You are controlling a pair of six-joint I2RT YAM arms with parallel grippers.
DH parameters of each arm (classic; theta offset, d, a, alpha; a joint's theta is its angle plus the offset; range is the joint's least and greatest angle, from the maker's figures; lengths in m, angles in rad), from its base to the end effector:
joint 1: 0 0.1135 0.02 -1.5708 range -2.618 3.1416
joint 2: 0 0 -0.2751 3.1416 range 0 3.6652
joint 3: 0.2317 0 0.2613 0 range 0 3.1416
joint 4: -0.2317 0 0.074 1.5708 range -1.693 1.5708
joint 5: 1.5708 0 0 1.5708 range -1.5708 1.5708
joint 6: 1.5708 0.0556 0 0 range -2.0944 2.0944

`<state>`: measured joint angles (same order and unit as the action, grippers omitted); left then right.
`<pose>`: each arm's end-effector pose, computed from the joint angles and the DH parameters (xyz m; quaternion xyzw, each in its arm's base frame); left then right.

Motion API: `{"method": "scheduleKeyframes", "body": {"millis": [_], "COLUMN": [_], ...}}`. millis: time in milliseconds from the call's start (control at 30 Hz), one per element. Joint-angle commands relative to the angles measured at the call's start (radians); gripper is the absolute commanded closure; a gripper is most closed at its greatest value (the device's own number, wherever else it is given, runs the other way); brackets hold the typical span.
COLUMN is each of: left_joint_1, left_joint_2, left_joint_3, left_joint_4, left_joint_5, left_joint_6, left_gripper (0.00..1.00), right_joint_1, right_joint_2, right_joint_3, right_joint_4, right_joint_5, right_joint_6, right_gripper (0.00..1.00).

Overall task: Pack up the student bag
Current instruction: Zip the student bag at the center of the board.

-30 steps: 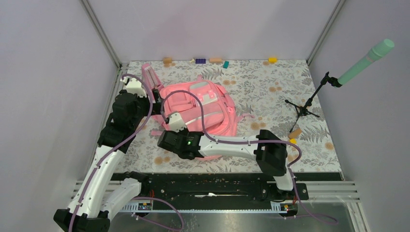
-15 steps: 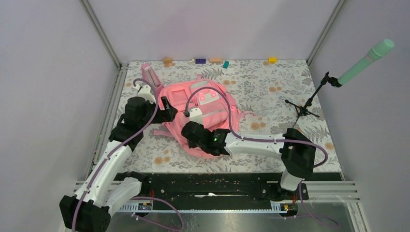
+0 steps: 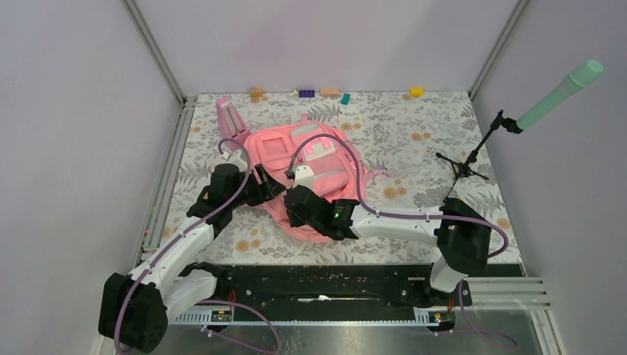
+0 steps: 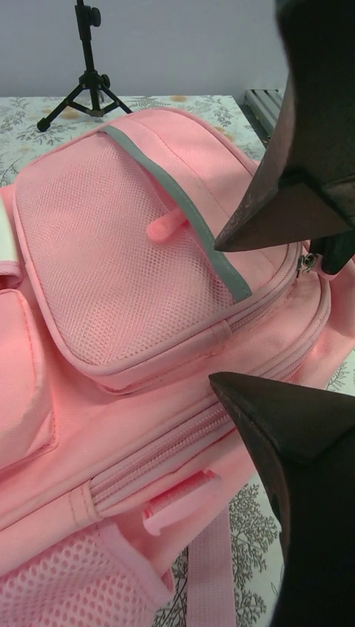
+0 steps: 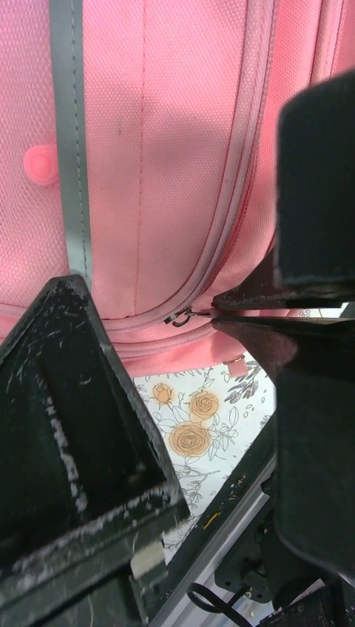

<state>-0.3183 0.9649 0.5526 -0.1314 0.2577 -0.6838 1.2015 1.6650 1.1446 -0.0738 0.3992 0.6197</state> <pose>0.2137 -0.0854 0.2266 -0.0949 0.8609 -0.3322 0.3736 0.1646 0.3653 0.2429 -0.1592 0.8559 0.2558 0.4203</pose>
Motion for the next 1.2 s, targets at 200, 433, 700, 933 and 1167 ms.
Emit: {"method": "scheduleKeyframes", "body": {"millis": [200, 433, 700, 933, 1167], "left_joint_1": [-0.061, -0.067, -0.066, -0.062, -0.037], "left_joint_2": [0.042, 0.019, 0.006, -0.002, -0.002], "left_joint_3": [-0.047, -0.051, -0.022, 0.011, 0.022], "left_joint_4": [0.182, 0.192, 0.162, 0.113, 0.094], "left_joint_5": [0.008, 0.002, -0.004, -0.025, -0.013], "left_joint_6": [-0.109, -0.106, -0.087, -0.035, -0.010], "left_gripper": [0.51, 0.93, 1.00, 1.00, 1.00], "right_joint_1": [-0.009, -0.009, -0.018, -0.042, -0.078], "right_joint_2": [-0.062, -0.060, -0.053, -0.088, -0.141], "right_joint_3": [0.000, 0.012, 0.000, -0.052, -0.116], "right_joint_4": [0.050, -0.050, -0.156, -0.188, -0.194], "right_joint_5": [0.007, 0.114, 0.219, 0.273, 0.294], "right_joint_6": [-0.017, 0.018, 0.037, 0.047, 0.042], "right_gripper": [1.00, 1.00, 1.00, 1.00, 1.00]}}
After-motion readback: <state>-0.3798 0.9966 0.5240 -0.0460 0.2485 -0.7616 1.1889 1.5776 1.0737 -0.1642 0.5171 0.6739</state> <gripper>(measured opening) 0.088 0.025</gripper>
